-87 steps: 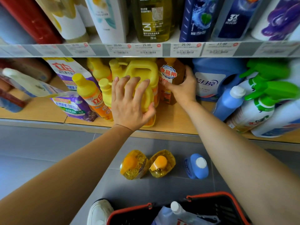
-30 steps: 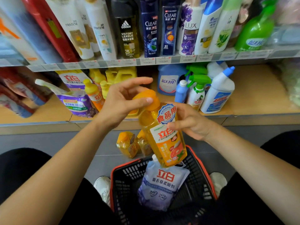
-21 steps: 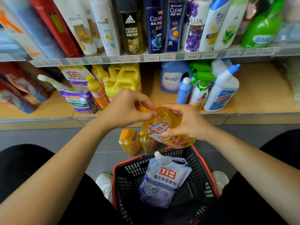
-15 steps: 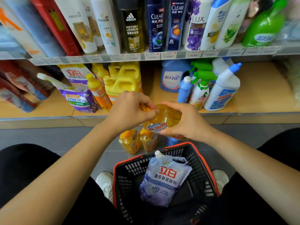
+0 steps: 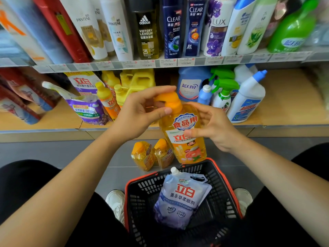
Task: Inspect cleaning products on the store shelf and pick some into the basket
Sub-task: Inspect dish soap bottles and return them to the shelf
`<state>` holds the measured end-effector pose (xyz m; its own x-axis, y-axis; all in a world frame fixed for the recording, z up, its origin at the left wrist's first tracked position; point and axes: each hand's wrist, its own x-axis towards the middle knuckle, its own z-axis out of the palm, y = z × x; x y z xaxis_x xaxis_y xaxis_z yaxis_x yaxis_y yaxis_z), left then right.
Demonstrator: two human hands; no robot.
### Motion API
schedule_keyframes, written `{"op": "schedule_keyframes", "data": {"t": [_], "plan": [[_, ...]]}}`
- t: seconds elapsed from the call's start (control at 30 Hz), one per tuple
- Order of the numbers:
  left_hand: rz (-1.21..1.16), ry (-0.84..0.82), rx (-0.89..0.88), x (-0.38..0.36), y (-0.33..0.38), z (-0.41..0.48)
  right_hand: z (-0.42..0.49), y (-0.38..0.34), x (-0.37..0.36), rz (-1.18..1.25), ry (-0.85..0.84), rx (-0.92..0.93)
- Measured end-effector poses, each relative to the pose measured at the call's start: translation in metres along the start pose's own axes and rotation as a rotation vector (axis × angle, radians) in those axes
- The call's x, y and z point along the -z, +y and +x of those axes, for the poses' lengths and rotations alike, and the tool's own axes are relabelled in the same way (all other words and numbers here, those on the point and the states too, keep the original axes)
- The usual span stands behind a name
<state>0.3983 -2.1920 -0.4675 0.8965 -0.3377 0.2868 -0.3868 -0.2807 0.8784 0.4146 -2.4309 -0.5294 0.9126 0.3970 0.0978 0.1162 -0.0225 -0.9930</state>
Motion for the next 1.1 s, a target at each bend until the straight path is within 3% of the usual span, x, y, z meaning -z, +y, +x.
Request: {"op": "schedule_keyframes", "data": {"t": [0.2,0.5,0.9,1.1], "plan": [[-0.345,0.140,0.203,0.001,-0.003,0.002,0.001,0.003,0.002,0.079,0.010,-0.037],[-0.350,0.306,0.421,0.005,-0.010,0.005,0.001,0.001,0.002,0.038,0.060,0.008],[-0.297,0.335,0.439,0.003,-0.016,0.004,0.001,0.007,0.004,-0.129,0.103,0.085],[-0.333,0.231,0.337,-0.003,-0.012,0.002,0.002,0.008,0.003,-0.138,0.086,0.080]]}}
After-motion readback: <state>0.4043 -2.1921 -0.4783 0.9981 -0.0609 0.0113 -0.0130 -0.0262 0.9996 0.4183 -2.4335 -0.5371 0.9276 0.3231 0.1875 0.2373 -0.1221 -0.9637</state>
